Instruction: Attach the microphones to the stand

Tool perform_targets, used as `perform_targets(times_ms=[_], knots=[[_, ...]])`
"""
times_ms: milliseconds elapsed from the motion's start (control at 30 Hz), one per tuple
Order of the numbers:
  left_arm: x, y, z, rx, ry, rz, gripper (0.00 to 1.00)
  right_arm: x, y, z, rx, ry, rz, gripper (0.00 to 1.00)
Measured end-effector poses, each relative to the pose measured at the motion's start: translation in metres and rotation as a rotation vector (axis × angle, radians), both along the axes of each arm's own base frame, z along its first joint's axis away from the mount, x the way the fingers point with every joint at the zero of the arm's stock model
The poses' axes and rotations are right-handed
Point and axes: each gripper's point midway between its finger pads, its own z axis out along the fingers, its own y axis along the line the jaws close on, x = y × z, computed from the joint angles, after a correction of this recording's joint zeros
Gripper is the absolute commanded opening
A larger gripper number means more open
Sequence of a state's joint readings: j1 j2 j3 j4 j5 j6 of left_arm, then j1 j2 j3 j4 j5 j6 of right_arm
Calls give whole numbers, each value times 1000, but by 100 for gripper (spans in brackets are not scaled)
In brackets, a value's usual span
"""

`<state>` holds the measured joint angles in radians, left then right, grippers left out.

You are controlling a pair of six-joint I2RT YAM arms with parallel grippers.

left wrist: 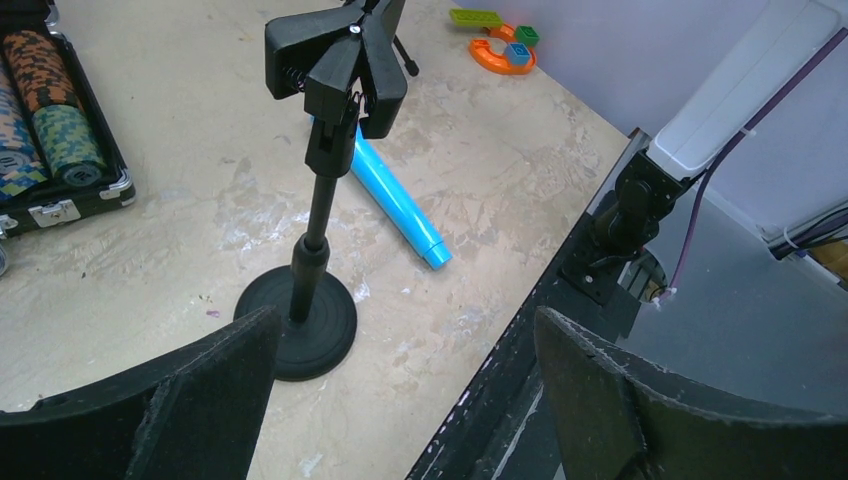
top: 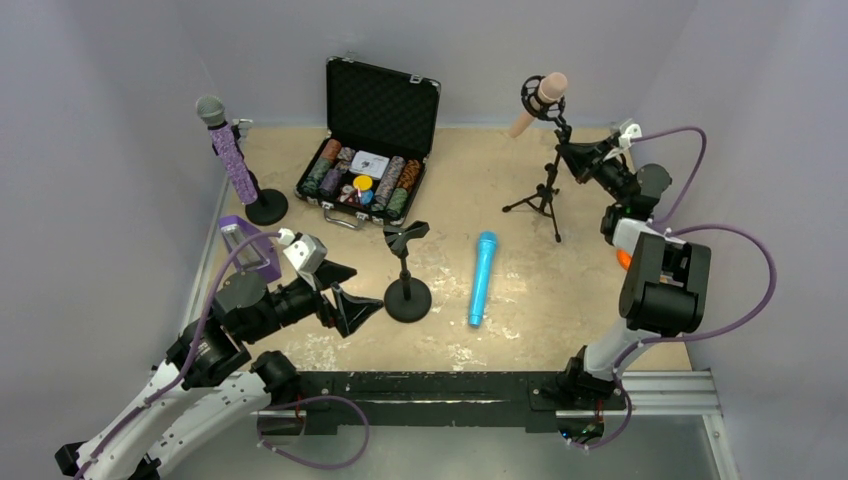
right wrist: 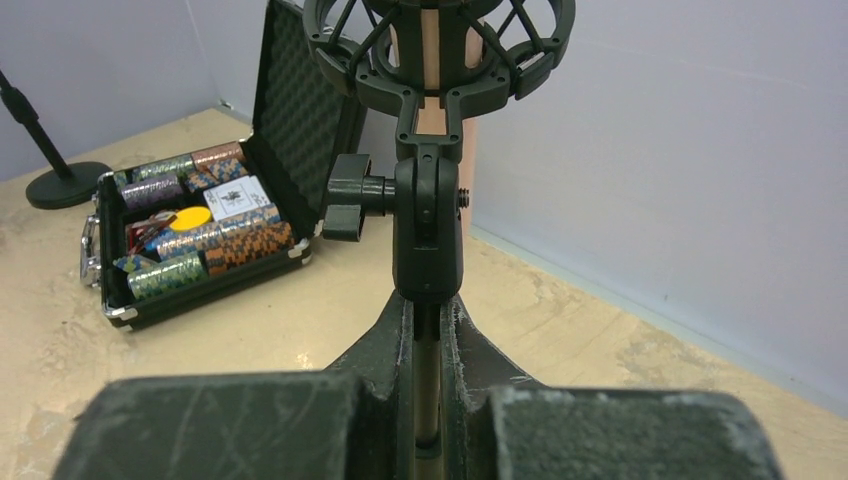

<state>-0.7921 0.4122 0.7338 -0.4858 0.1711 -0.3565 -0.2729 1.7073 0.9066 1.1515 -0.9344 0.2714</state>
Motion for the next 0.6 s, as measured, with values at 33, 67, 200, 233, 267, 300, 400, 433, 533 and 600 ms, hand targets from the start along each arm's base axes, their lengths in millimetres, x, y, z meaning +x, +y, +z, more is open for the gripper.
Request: perform_targets(times_ms=[33, 67, 200, 233, 267, 300, 400, 433, 533, 600], knots=[[0, 0, 0, 0, 0, -1, 99, -1, -2, -1, -1, 7, -5, 0], [0, 0, 0, 0, 0, -2, 99, -3, -2, -1, -4, 10, -8, 0], [-1, -1, 1, -3, -2, -6, 99, -8, -5, -2, -8, 15, -16, 0], [-1, -1, 1, -4, -3, -6, 99, -9, -5, -2, -10, 15, -16, 0], [-1, -1, 1, -5, -4, -6, 99, -9, -5, -2, -10, 15, -17, 0], [-1, -1, 2, -6, -4, -6, 99, -10, -5, -3, -11, 15, -18, 0], [-2, 1, 4, -13, -11, -6, 99, -13, -6, -3, -15, 15, -22, 0], [-2, 1, 5, -16, -14, -6, 99, -13, -6, -4, -15, 14, -23, 0], [-3, 2, 6, -20, -18, -6, 99, -16, -6, -4, -20, 11, -26, 4], [-3, 2, 6, -21, -19, -6, 99, -19, -6, -4, -24, 9, -27, 7]])
